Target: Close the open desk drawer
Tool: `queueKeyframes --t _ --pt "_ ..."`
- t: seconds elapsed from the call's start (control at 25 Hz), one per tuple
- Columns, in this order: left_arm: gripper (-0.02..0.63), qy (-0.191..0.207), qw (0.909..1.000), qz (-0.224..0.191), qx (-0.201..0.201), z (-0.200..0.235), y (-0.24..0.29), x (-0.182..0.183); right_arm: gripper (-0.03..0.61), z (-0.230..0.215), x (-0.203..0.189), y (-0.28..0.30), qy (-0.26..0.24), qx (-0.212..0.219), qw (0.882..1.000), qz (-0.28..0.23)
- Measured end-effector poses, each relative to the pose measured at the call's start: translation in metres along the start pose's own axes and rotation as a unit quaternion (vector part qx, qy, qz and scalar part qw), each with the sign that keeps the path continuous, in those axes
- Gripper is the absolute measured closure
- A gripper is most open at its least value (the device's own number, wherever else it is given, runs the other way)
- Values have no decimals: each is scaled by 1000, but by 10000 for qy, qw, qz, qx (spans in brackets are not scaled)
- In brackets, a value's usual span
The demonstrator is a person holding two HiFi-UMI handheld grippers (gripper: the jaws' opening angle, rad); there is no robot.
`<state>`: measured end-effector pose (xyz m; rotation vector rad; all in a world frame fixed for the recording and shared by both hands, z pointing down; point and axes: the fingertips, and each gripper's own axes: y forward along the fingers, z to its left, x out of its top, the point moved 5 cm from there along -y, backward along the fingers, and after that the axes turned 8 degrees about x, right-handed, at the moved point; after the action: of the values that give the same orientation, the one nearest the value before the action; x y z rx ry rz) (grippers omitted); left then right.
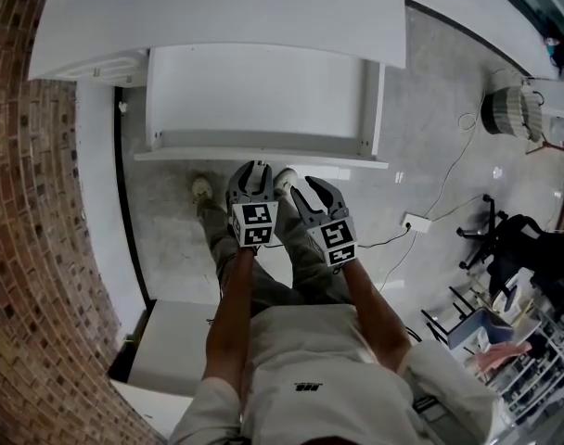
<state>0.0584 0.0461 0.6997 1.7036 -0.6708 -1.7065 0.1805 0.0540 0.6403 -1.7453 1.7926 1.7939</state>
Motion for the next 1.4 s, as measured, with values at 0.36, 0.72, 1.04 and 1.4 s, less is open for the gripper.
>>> queueKeyframes --t 0.36,0.72,1.04,1.4 --pt "511 -130 9999 -20 105 -3 11 -2 433 -10 -7 1 33 -28 10000 50" --pt "529 -168 9997 61 169 -3 13 2 433 -16 -4 2 79 11 10000 -33" --pt "531 -112 9996 81 231 -2 24 15 434 -27 -3 3 96 -29 9999 -119" --pt "530 -76 9998 71 140 4 35 28 434 -38 11 13 110 -236 9995 -160"
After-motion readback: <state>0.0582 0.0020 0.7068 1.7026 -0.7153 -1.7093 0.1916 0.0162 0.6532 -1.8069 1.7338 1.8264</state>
